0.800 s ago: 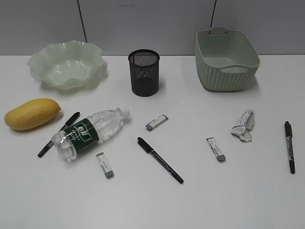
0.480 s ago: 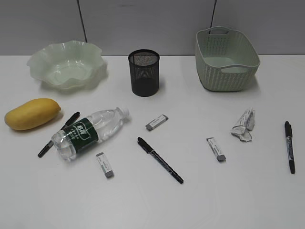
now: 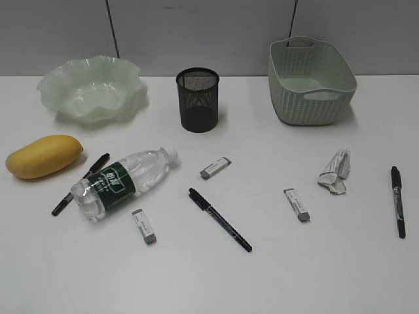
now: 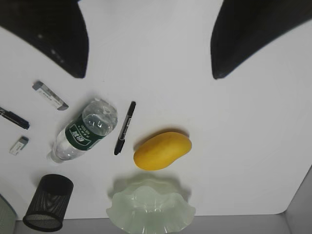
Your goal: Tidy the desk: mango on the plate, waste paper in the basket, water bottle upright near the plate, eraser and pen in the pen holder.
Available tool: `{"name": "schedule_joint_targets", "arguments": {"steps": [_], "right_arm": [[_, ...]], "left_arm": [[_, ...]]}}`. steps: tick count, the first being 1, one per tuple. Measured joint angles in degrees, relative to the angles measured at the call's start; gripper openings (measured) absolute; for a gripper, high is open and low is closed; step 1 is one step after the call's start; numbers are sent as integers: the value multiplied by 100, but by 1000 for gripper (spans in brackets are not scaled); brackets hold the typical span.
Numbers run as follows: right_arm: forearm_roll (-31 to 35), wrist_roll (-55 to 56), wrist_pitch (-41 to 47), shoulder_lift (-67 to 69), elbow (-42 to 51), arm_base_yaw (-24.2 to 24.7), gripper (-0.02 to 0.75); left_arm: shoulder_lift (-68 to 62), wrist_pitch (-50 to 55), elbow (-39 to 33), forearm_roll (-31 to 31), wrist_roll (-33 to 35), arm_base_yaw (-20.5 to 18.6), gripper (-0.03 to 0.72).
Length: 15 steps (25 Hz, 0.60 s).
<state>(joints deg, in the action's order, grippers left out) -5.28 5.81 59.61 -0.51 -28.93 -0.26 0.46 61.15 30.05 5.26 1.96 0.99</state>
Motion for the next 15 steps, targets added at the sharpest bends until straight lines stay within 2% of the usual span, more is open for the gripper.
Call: {"name": "schedule_joint_targets", "arguments": {"steps": [7,15], "right_arm": [[0,0,0,0,0,0,406],[0,0,0,0,0,0,406]], "left_arm": [[-156,-58,44,17,0,0,560],[-2024,-1168,319,29,0,0,560]]}}
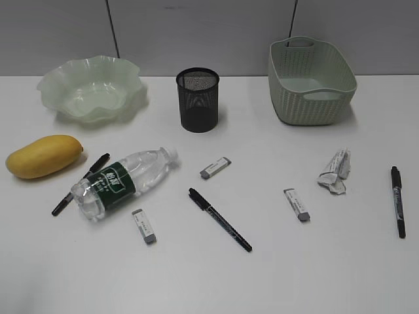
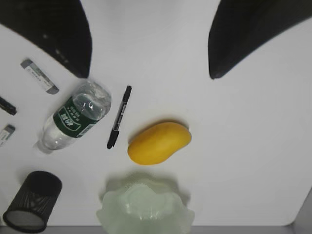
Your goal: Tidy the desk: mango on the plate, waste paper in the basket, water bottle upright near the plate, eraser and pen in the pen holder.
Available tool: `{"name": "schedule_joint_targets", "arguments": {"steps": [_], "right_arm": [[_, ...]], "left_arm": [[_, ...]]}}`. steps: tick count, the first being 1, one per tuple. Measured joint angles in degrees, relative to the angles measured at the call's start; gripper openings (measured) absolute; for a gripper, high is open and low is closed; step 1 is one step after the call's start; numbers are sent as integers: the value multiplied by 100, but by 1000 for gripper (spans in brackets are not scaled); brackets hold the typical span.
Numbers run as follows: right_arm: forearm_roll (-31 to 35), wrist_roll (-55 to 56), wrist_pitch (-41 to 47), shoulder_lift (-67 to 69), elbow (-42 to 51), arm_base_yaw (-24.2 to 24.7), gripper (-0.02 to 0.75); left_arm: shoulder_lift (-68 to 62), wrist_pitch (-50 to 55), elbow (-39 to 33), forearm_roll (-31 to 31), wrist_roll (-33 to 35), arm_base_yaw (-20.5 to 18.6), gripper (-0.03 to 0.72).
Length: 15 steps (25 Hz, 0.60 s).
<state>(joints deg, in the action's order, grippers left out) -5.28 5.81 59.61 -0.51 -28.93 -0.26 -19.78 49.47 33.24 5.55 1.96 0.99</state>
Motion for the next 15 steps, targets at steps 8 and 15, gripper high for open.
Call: {"name": "schedule_joint_targets", "arguments": {"steps": [8,15], "right_arm": [[0,0,0,0,0,0,406],[1,0,0,0,0,0,406]], "left_arm": [[-2957,-718,456,0,50,-5,568],[-5045,-896,1551,0,709,-11,570]]}}
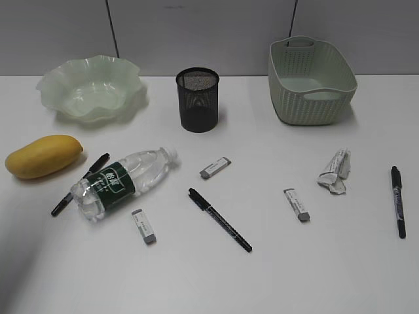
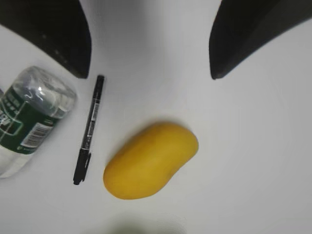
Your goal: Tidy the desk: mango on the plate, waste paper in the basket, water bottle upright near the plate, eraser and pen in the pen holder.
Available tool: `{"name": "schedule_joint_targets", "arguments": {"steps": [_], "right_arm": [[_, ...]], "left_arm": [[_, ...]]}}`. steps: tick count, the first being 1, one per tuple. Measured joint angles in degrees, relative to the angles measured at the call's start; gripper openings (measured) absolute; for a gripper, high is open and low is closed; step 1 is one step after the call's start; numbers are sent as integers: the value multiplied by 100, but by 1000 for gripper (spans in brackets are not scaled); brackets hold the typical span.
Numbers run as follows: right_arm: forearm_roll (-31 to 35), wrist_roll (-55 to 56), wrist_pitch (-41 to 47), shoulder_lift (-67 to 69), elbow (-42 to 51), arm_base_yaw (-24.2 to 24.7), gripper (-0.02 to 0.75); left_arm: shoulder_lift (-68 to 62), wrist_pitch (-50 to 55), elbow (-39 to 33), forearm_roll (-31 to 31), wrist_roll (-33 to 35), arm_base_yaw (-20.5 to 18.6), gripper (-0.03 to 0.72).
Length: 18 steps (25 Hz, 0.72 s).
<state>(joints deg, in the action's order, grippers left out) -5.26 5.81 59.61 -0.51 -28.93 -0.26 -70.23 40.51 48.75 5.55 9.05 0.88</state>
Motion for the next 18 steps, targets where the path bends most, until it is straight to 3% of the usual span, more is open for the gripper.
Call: {"name": "schedule_joint_targets", "arguments": {"steps": [7,12,18], "right_arm": [[5,0,0,0,0,0,406],[11,0,0,0,0,0,406],[15,0,0,0,0,0,406]], "left_arm": [[-1943,328,1377,-11,1735,0,607],[-2869,617,1638,-343,3051,0,624],[-3374,650,2011,-643,3350,0,628]]}}
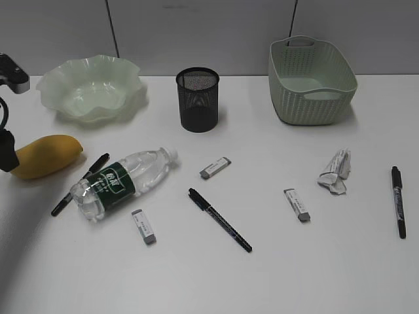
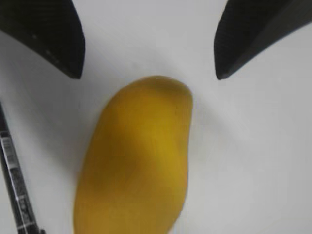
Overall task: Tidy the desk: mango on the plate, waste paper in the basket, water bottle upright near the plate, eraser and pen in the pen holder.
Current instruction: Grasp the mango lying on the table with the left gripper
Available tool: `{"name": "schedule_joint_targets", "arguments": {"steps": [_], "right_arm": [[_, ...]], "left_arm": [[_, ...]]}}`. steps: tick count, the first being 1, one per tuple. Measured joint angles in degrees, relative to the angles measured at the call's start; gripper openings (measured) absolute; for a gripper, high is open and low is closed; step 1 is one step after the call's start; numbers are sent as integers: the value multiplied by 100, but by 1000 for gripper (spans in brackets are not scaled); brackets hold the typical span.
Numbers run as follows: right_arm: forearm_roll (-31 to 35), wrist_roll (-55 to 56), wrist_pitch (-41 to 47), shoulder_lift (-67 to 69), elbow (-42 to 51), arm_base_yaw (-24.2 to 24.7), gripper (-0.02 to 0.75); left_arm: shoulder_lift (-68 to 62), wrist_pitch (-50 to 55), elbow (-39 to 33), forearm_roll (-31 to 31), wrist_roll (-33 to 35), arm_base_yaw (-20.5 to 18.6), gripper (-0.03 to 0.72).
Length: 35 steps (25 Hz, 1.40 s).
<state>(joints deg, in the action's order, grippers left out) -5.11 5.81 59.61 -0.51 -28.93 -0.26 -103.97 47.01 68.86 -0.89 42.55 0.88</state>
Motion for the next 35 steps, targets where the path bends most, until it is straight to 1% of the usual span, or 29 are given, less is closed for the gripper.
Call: {"name": "schedule_joint_targets", "arguments": {"steps": [3,6,20,24,27,30,35], "right_arm": [[0,0,0,0,0,0,406],[2,0,0,0,0,0,406],[2,0,0,0,0,0,406],[2,0,0,0,0,0,406],[2,0,0,0,0,0,406],[2,0,0,0,0,0,406],[2,0,0,0,0,0,406]], "left_arm": [[-291,98,363,89,45,0,628],[-504,137,499,89,160,25,628],[-1164,-540,569,142,380,37,624],[-1171,-676,569,149,386,37,582],[-1181,-681,569,223,386,37,577],[-1134,-575,569,347,386,37,573],[-670,19,569,627,366,37,571]]}}
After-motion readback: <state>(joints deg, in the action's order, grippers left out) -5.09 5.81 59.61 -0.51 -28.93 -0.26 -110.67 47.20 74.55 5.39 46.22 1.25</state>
